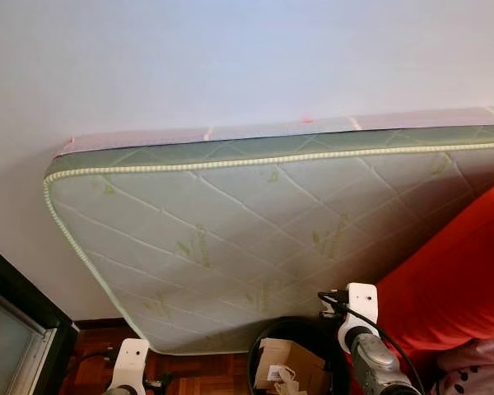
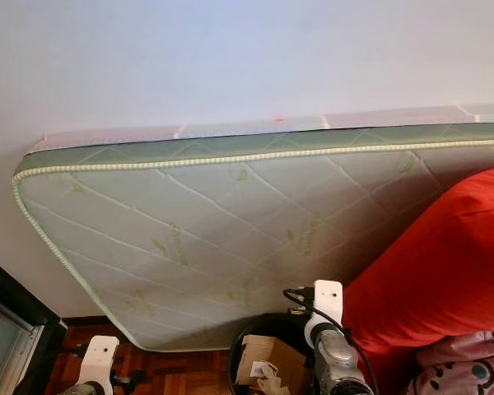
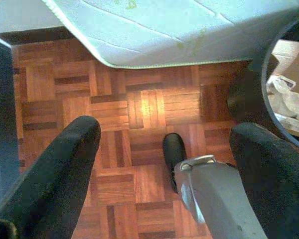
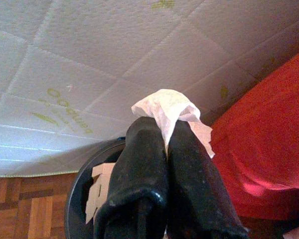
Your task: Clean up the room
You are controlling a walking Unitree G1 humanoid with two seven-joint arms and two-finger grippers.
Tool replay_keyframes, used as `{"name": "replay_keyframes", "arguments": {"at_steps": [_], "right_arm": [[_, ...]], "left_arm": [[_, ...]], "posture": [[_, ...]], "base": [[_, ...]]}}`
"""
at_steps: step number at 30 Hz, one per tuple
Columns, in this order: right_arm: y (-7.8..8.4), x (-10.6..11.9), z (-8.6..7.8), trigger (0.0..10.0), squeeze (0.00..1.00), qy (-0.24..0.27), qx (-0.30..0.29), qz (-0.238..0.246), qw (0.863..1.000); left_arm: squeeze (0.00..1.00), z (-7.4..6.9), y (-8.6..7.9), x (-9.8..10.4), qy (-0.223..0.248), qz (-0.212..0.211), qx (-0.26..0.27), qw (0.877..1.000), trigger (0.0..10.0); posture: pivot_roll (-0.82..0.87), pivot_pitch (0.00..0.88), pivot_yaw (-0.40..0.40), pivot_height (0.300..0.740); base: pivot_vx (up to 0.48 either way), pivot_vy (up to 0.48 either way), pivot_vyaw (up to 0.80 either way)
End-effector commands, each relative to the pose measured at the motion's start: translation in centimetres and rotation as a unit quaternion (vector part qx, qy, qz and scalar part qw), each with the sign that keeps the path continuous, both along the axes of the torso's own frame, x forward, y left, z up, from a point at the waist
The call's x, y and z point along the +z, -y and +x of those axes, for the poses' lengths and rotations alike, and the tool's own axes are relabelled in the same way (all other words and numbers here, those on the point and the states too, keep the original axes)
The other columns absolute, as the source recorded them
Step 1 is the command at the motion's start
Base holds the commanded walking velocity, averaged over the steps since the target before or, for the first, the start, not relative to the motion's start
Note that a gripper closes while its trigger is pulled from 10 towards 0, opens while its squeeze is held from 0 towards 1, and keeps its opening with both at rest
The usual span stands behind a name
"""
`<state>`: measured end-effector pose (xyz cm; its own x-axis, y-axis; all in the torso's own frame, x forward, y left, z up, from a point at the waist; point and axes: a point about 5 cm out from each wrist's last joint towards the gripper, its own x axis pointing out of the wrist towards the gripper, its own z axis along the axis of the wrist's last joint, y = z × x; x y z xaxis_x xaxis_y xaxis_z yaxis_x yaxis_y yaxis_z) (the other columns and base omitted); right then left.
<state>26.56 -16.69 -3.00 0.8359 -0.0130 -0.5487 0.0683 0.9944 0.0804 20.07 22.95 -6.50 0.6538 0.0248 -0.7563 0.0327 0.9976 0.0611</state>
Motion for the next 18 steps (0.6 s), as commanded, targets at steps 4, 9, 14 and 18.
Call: {"name": "replay_keyframes", "arguments": {"at_steps": [4, 9, 14, 18], "right_arm": [[-0.1, -0.3, -0.3, 10.0, 0.0, -0.007, 0.009, 0.001, 1.0], [-0.1, -0.1, -0.2, 10.0, 0.0, 0.006, 0.015, 0.007, 1.0], [-0.1, -0.3, -0.4, 10.0, 0.0, -0.002, 0.022, 0.002, 1.0], [-0.3, -0.3, -0.4, 10.0, 0.0, 0.0, 0.027, 0.004, 1.0]], "left_arm": [[0.0, 0.2, -0.2, 0.3, 0.041, -0.002, 0.034, 0.999, 10.0], [0.0, 5.2, 1.4, 3.8, 0.171, 0.0, 0.036, 0.985, 10.0], [0.0, 8.5, 2.4, 7.0, 0.26, 0.0, 0.028, 0.965, 10.0], [0.0, 9.4, 3.4, 8.4, 0.308, -0.021, 0.007, 0.951, 10.0]], "posture": [[0.03, 0.0, -0.007, 0.678], [0.03, 0.0, -0.015, 0.673], [0.03, 0.0, -0.031, 0.673], [0.04, 0.0, -0.035, 0.673]], "base": [[0.0, 0.0, 0.0], [0.0, 0.0, 0.0], [0.0, 0.0, 0.0], [0.0, 0.0, 0.0]]}}
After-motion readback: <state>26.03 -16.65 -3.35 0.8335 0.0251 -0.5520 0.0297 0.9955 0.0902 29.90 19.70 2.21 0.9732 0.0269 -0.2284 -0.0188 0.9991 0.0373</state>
